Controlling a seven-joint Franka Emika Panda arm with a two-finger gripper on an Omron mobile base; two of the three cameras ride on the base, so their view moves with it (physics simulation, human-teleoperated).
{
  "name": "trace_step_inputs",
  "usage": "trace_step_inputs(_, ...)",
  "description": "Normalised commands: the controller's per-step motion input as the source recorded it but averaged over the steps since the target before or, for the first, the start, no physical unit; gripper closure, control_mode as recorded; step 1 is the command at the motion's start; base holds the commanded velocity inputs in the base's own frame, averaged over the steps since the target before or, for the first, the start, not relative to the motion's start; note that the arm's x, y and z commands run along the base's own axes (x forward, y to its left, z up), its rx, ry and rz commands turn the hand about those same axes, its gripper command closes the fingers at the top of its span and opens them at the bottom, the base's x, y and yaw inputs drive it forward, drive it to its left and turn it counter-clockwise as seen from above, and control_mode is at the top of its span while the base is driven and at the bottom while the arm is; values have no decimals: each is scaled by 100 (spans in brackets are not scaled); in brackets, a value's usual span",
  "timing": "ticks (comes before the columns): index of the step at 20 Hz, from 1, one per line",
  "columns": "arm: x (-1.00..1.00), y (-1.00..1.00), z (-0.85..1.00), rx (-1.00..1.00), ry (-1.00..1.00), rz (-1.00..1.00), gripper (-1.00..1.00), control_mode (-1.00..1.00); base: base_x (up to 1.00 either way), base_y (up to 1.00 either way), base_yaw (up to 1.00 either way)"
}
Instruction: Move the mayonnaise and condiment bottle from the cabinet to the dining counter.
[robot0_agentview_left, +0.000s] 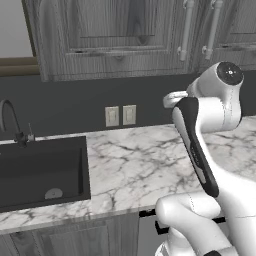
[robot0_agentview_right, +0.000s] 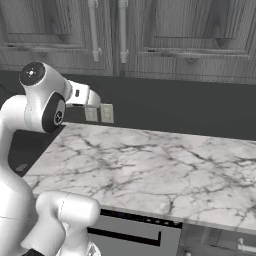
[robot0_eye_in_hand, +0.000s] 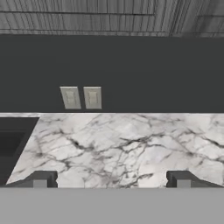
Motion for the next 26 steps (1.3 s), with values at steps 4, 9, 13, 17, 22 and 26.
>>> trace_step_inputs(4,0,-10,56,0,-12,0,-100,-100,0,0,0)
trace_step_inputs(9,0,-16,57,0,-11,0,-100,-100,0,0,0)
trace_step_inputs(13,0,-15,58,0,-1,0,-100,-100,0,0,0)
trace_step_inputs(17,3,-13,53,0,0,-2,-100,-100,0,0,0)
trace_step_inputs(22,17,-9,47,0,0,-2,-100,-100,0,0,0)
trace_step_inputs(26,30,-4,42,0,0,0,-100,-100,0,0,0)
